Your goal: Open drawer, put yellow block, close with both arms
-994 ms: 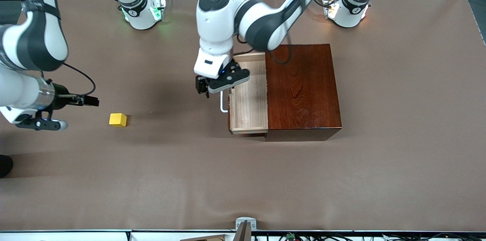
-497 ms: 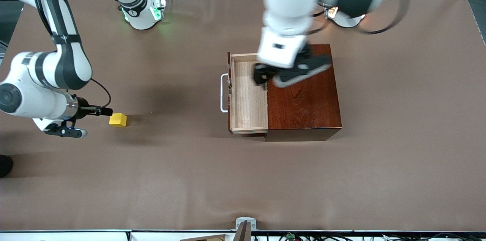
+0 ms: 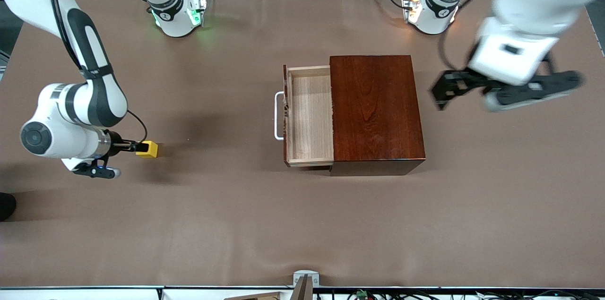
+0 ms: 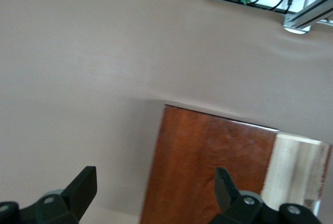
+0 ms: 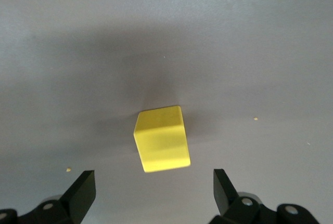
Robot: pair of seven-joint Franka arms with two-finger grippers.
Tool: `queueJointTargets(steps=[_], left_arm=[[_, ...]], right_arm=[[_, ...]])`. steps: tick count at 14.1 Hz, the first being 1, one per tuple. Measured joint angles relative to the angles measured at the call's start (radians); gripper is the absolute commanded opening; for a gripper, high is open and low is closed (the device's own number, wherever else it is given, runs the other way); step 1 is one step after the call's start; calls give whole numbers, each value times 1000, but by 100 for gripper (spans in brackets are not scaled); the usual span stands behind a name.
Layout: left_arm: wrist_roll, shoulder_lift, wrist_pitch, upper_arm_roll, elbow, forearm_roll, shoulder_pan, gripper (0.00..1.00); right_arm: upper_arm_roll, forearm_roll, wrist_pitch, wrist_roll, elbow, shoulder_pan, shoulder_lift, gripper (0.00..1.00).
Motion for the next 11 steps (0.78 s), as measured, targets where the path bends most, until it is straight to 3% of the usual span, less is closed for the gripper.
queueJointTargets(steps=[5,8,9,11], left_arm=[[169,-39,-53,-23,-30,0,150,100],[255,-118,-51,-83,-131,0,261,100],[280,-157,-44,-102,-185,0,288,100],[318,-244,-13,-140,-305,0,334,100]], right_arm=[[3,0,82,-27,-32,10,45,100],[1,0,133,-51,-62,6,50,100],[1,0,142,-56,-70,5,50,87],[1,0,155,-72,-82,5,50,43]])
